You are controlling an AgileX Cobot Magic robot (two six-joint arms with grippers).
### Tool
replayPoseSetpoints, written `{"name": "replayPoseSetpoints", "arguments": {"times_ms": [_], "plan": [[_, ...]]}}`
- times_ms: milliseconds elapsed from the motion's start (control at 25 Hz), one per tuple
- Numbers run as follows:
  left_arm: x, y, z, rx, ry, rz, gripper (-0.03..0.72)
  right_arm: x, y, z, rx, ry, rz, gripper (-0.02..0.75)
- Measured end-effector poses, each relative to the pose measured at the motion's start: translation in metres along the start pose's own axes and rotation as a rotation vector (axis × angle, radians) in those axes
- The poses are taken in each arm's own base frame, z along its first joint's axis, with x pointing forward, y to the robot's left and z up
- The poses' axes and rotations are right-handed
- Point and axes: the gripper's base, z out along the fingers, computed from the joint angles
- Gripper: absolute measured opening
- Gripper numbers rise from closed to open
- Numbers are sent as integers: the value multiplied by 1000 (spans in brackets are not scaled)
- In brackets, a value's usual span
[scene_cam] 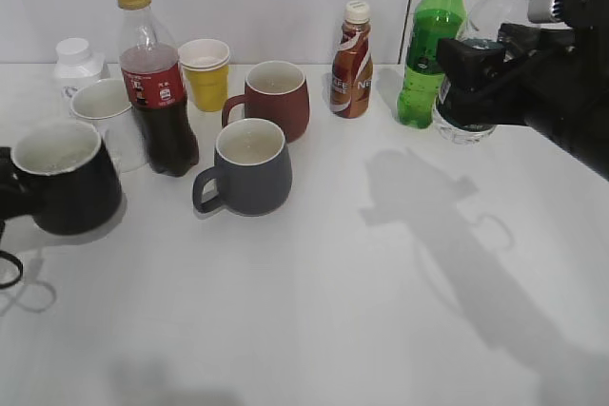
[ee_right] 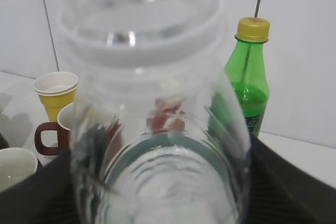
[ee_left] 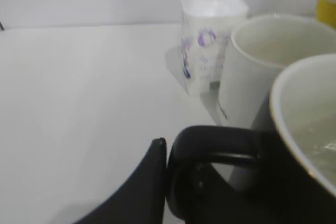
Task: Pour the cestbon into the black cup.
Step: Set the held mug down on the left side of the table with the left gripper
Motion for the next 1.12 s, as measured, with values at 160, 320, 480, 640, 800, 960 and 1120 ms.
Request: {"name": "replayPoseSetpoints", "arguments": {"times_ms": [160,320,480,640,800,960,1120], "plan": [[14,-2,4,15,47,16,52,0,0,0,0,0,-1,505],[20,-3,5,21,67,18,52,0,0,0,0,0,-1,505],[23,-4,6,31,63,21,52,0,0,0,0,0,-1,505],[29,-4,3,43,68,19,52,0,0,0,0,0,-1,505],[36,-3,-6,46,95,22,100,0,0,0,0,0,-1,505],[39,-3,-11,56,115,29,184,0,0,0,0,1,-1,505],[42,-3,-15,59,132,32,274,0,0,0,0,1,-1,505]]}}
